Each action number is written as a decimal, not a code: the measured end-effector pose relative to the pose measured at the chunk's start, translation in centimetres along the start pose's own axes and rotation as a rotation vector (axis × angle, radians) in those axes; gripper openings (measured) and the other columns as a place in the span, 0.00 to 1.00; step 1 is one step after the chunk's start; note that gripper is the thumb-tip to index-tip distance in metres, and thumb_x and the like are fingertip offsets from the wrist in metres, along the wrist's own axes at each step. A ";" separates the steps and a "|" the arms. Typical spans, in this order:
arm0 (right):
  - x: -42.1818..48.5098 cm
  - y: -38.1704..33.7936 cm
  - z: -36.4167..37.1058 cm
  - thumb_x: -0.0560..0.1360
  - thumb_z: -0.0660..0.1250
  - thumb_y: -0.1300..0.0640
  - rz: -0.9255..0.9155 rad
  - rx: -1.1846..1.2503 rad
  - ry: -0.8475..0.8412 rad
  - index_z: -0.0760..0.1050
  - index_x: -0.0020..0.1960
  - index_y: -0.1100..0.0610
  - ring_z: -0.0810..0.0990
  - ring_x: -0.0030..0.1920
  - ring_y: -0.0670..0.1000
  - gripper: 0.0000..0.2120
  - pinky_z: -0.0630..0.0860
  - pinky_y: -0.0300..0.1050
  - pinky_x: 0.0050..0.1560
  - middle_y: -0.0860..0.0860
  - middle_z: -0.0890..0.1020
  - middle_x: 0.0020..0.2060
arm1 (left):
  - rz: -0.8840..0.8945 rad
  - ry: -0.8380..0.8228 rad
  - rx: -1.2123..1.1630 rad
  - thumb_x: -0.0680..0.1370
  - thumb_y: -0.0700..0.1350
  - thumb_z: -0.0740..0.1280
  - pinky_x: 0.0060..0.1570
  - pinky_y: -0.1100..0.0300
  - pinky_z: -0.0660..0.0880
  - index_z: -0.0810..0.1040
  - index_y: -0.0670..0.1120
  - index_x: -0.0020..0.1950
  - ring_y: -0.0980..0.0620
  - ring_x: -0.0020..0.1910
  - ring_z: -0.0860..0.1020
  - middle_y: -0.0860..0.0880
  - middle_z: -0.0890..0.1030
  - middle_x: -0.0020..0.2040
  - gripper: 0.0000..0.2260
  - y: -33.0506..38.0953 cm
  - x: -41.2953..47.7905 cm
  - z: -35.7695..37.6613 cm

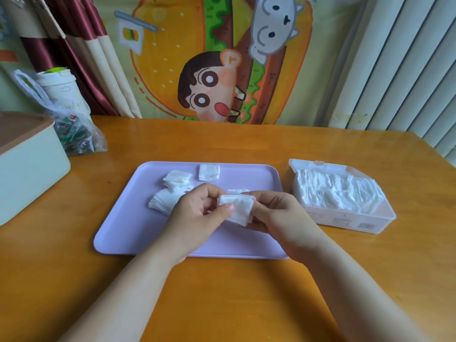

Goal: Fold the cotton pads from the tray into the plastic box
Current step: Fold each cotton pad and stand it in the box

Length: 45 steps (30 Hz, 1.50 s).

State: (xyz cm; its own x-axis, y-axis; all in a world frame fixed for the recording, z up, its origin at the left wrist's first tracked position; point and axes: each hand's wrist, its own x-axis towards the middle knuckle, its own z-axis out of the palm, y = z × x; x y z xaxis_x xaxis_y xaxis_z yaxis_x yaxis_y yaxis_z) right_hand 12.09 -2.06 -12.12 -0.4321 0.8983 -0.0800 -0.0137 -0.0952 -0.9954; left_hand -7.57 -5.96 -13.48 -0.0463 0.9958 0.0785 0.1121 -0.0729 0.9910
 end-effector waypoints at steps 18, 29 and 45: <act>0.0 0.3 0.3 0.80 0.74 0.59 -0.037 -0.051 0.018 0.85 0.57 0.62 0.87 0.58 0.59 0.08 0.85 0.53 0.60 0.58 0.89 0.51 | -0.007 0.159 0.130 0.77 0.41 0.76 0.51 0.51 0.81 0.84 0.51 0.49 0.46 0.47 0.83 0.48 0.86 0.47 0.05 -0.5 0.4 0.2; 1.0 1.2 -0.4 0.82 0.69 0.62 -0.036 0.003 0.401 0.80 0.55 0.57 0.89 0.51 0.55 0.03 0.86 0.49 0.47 0.56 0.88 0.51 | -0.086 0.150 0.754 0.74 0.52 0.76 0.55 0.51 0.76 0.75 0.54 0.49 0.53 0.52 0.76 0.56 0.76 0.51 0.11 -1.5 0.5 -1.3; 1.1 1.4 -1.3 0.82 0.70 0.61 0.060 0.017 0.248 0.85 0.53 0.62 0.88 0.55 0.58 0.06 0.87 0.57 0.54 0.61 0.87 0.53 | -0.059 0.077 -0.187 0.75 0.45 0.74 0.43 0.57 0.71 0.84 0.53 0.47 0.52 0.35 0.73 0.50 0.83 0.44 0.03 0.8 -0.3 -0.2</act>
State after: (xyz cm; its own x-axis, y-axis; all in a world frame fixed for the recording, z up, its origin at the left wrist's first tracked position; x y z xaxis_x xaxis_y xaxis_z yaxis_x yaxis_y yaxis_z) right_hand 12.77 -0.69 -13.63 -0.1981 0.9684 -0.1513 -0.0113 -0.1566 -0.9876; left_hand -7.64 -6.28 -12.70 -0.1237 0.9921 0.0203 -0.0785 -0.0302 0.9965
